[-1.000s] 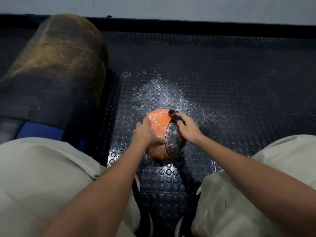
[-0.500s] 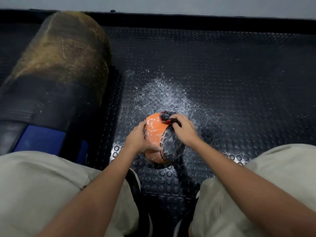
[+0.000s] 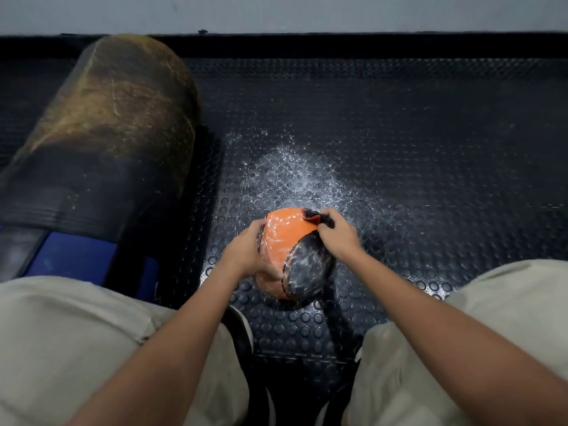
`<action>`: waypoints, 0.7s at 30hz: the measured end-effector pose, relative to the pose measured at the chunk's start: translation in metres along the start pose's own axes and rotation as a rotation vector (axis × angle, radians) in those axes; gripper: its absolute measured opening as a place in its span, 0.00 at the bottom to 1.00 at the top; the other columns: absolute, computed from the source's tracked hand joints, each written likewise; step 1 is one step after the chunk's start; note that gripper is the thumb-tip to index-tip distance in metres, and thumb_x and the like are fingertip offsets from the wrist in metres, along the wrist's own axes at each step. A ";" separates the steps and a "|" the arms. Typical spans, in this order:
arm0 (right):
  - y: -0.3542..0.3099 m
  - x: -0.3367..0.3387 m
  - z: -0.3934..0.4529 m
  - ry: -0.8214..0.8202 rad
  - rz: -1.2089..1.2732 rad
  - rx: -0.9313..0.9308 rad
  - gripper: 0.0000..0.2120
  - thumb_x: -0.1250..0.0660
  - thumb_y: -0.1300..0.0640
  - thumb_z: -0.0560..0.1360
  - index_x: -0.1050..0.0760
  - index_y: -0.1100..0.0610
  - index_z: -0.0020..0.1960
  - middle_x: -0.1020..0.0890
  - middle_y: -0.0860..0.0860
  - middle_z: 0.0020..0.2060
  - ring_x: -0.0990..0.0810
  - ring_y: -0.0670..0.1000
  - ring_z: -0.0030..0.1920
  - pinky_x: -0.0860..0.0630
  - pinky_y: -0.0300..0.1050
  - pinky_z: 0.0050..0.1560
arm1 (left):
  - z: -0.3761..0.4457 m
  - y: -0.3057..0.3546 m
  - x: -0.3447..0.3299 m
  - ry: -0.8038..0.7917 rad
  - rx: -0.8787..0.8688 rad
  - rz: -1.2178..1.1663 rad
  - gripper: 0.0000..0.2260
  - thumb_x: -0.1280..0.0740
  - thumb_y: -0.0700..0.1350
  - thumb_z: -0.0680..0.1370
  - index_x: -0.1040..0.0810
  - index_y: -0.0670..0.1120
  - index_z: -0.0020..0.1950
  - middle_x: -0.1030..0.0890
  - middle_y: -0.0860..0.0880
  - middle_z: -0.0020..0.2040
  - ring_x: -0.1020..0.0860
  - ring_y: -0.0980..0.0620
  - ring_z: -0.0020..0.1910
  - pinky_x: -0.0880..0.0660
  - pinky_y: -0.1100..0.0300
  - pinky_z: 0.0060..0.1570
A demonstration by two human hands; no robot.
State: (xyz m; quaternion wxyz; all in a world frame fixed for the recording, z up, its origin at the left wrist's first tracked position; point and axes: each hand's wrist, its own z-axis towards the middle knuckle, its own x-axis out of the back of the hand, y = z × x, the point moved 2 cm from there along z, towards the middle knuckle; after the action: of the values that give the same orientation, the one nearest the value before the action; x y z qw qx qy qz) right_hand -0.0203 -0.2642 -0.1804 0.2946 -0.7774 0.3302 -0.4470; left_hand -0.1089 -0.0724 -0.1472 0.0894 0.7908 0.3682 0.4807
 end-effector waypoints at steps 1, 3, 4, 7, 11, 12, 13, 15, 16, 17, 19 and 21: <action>-0.004 -0.002 -0.001 0.011 -0.020 0.028 0.08 0.39 0.55 0.81 0.27 0.42 0.50 0.19 0.50 0.48 0.23 0.50 0.41 0.28 0.43 0.38 | 0.001 0.002 0.000 -0.004 -0.008 0.011 0.61 0.13 0.53 0.51 0.40 0.54 0.78 0.25 0.49 0.71 0.25 0.44 0.67 0.28 0.46 0.66; -0.012 -0.010 -0.005 -0.015 -0.035 0.126 0.05 0.38 0.50 0.79 0.27 0.42 0.46 0.20 0.46 0.49 0.22 0.54 0.51 0.23 0.49 0.48 | 0.002 0.002 0.002 -0.014 -0.012 0.024 0.59 0.13 0.51 0.52 0.40 0.54 0.78 0.24 0.49 0.70 0.25 0.44 0.66 0.28 0.49 0.64; -0.013 -0.013 -0.007 -0.037 -0.054 0.164 0.04 0.38 0.49 0.79 0.26 0.42 0.46 0.21 0.44 0.50 0.24 0.54 0.55 0.24 0.52 0.53 | 0.003 0.002 0.003 -0.020 -0.006 0.026 0.59 0.13 0.50 0.53 0.40 0.55 0.78 0.24 0.49 0.69 0.25 0.44 0.65 0.27 0.49 0.63; -0.007 -0.008 -0.011 -0.040 -0.050 0.171 0.05 0.38 0.52 0.81 0.26 0.43 0.49 0.21 0.47 0.48 0.25 0.52 0.49 0.28 0.45 0.46 | 0.007 -0.002 0.004 -0.033 0.009 0.009 0.58 0.13 0.49 0.54 0.41 0.56 0.78 0.24 0.48 0.69 0.25 0.44 0.65 0.28 0.51 0.61; 0.006 0.004 -0.003 -0.004 0.016 0.006 0.06 0.40 0.49 0.83 0.26 0.47 0.57 0.18 0.52 0.47 0.23 0.49 0.40 0.30 0.44 0.39 | 0.011 0.001 0.005 -0.040 0.016 -0.015 0.58 0.13 0.48 0.55 0.42 0.57 0.79 0.25 0.47 0.70 0.26 0.43 0.67 0.28 0.47 0.64; 0.006 0.003 -0.001 -0.012 0.013 0.025 0.07 0.39 0.47 0.83 0.26 0.47 0.56 0.17 0.53 0.48 0.23 0.49 0.40 0.29 0.44 0.40 | 0.012 0.002 0.005 -0.047 0.022 -0.018 0.58 0.13 0.48 0.55 0.42 0.57 0.79 0.25 0.47 0.70 0.26 0.42 0.67 0.28 0.46 0.65; 0.003 0.001 -0.002 -0.018 0.008 0.063 0.07 0.38 0.46 0.82 0.26 0.48 0.55 0.17 0.52 0.48 0.22 0.48 0.40 0.28 0.42 0.39 | 0.015 0.003 0.005 -0.054 0.022 -0.014 0.58 0.13 0.48 0.55 0.41 0.57 0.79 0.25 0.47 0.70 0.27 0.42 0.67 0.29 0.46 0.66; -0.004 -0.002 -0.007 -0.045 -0.038 0.156 0.08 0.36 0.45 0.81 0.27 0.49 0.53 0.18 0.50 0.48 0.22 0.46 0.40 0.29 0.40 0.37 | 0.017 0.003 0.008 -0.062 0.035 -0.004 0.58 0.13 0.47 0.54 0.40 0.56 0.78 0.25 0.47 0.70 0.27 0.42 0.67 0.29 0.46 0.66; -0.006 -0.002 -0.008 -0.059 -0.065 0.195 0.08 0.36 0.44 0.81 0.27 0.48 0.52 0.19 0.49 0.48 0.22 0.46 0.42 0.30 0.41 0.37 | 0.017 0.002 0.009 -0.060 0.043 -0.005 0.57 0.13 0.47 0.54 0.40 0.56 0.78 0.25 0.47 0.70 0.26 0.42 0.66 0.28 0.46 0.66; -0.006 0.000 -0.010 -0.064 -0.075 0.217 0.07 0.36 0.44 0.81 0.27 0.47 0.50 0.19 0.48 0.47 0.21 0.47 0.43 0.31 0.42 0.37 | 0.017 0.002 0.009 -0.059 0.047 -0.008 0.56 0.13 0.46 0.54 0.39 0.56 0.77 0.25 0.46 0.69 0.26 0.42 0.66 0.29 0.46 0.65; 0.003 0.005 -0.006 -0.063 -0.067 0.184 0.08 0.37 0.44 0.81 0.29 0.48 0.48 0.19 0.49 0.46 0.22 0.48 0.42 0.31 0.43 0.37 | 0.017 0.002 0.008 -0.065 0.051 -0.014 0.56 0.13 0.45 0.54 0.39 0.55 0.77 0.25 0.46 0.69 0.26 0.41 0.66 0.29 0.45 0.65; 0.012 0.009 -0.002 -0.032 -0.062 0.090 0.10 0.39 0.45 0.83 0.30 0.51 0.49 0.20 0.50 0.45 0.25 0.48 0.39 0.32 0.43 0.36 | 0.016 0.004 0.007 -0.067 0.040 -0.017 0.57 0.14 0.45 0.54 0.40 0.55 0.78 0.24 0.45 0.69 0.26 0.41 0.65 0.28 0.44 0.66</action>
State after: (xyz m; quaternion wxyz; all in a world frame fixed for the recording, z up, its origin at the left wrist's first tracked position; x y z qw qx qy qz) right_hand -0.0213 -0.2789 -0.1840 0.3204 -0.7802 0.2810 -0.4579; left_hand -0.0920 -0.0676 -0.1487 0.0897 0.8050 0.3812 0.4458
